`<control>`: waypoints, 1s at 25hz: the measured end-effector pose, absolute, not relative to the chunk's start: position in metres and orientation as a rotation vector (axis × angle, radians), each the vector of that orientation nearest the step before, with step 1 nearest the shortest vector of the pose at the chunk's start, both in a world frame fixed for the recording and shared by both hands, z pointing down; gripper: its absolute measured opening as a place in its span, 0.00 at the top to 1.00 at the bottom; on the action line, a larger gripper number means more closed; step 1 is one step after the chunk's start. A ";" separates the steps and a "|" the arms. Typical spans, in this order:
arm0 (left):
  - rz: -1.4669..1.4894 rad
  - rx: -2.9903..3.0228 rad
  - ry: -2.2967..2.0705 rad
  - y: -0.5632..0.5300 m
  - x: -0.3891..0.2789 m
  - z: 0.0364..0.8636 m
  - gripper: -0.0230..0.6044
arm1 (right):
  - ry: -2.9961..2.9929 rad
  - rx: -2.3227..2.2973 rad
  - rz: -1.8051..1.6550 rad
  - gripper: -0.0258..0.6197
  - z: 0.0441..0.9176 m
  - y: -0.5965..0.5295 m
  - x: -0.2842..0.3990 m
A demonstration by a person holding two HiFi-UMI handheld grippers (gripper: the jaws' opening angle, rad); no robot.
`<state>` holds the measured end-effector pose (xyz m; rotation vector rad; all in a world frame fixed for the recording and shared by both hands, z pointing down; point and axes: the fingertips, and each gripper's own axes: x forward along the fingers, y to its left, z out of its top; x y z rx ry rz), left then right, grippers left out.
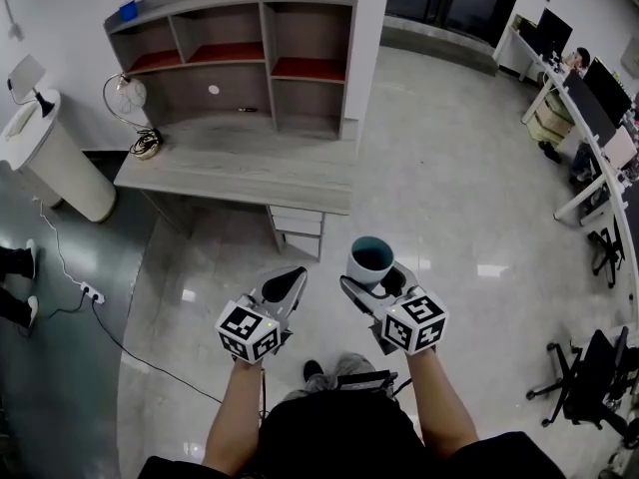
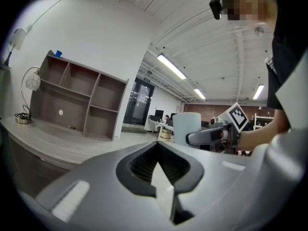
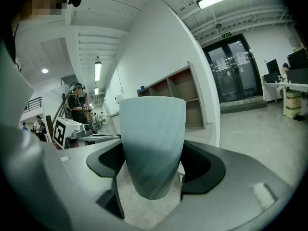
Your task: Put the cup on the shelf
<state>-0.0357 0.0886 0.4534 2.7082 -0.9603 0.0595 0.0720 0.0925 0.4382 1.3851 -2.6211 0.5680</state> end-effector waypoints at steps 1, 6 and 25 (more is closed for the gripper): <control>0.058 2.704 -0.961 0.083 -0.037 0.455 0.96 | -2.621 1.385 0.572 0.39 0.439 0.087 0.071; 0.059 2.686 -0.971 0.050 -0.042 0.464 0.96 | -2.633 1.366 0.589 0.39 0.448 0.052 0.064; 0.139 2.657 -1.123 -0.145 -0.035 0.453 0.96 | -2.711 1.218 0.588 0.39 0.449 -0.157 0.076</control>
